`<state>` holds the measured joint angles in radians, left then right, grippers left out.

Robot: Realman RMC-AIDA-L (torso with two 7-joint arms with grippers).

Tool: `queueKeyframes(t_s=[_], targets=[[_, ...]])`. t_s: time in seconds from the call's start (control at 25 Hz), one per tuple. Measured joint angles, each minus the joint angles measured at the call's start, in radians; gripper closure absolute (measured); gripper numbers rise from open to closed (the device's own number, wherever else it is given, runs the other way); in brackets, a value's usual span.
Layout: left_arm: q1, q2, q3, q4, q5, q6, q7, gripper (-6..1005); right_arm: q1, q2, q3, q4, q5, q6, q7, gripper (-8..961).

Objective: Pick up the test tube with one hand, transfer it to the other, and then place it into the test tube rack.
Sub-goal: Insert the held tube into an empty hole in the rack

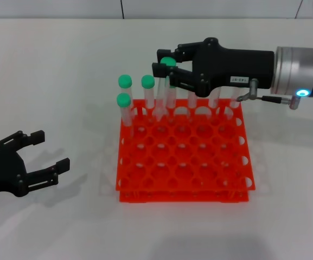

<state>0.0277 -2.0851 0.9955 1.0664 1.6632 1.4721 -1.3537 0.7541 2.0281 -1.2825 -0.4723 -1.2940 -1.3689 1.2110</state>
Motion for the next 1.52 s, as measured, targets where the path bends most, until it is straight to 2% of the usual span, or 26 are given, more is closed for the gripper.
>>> queueKeyframes(t_s=[0.2,0.64,0.92,1.52], targets=[[-0.008,0.001,0.000,-0.007,0.000,-0.001,0.000,113,0.002,0.000,-0.097,-0.002,0.082,0.058,-0.017,685],[-0.029,0.002,0.000,-0.023,0.002,-0.001,-0.002,113,0.001,0.000,-0.155,-0.004,0.140,0.110,-0.026,685],[-0.035,0.002,0.000,-0.023,0.004,-0.001,-0.007,113,0.002,0.000,-0.274,-0.009,0.243,0.169,-0.071,685],[-0.043,0.004,0.000,-0.046,0.004,-0.003,-0.001,113,-0.007,0.000,-0.306,0.001,0.254,0.210,-0.083,684]])
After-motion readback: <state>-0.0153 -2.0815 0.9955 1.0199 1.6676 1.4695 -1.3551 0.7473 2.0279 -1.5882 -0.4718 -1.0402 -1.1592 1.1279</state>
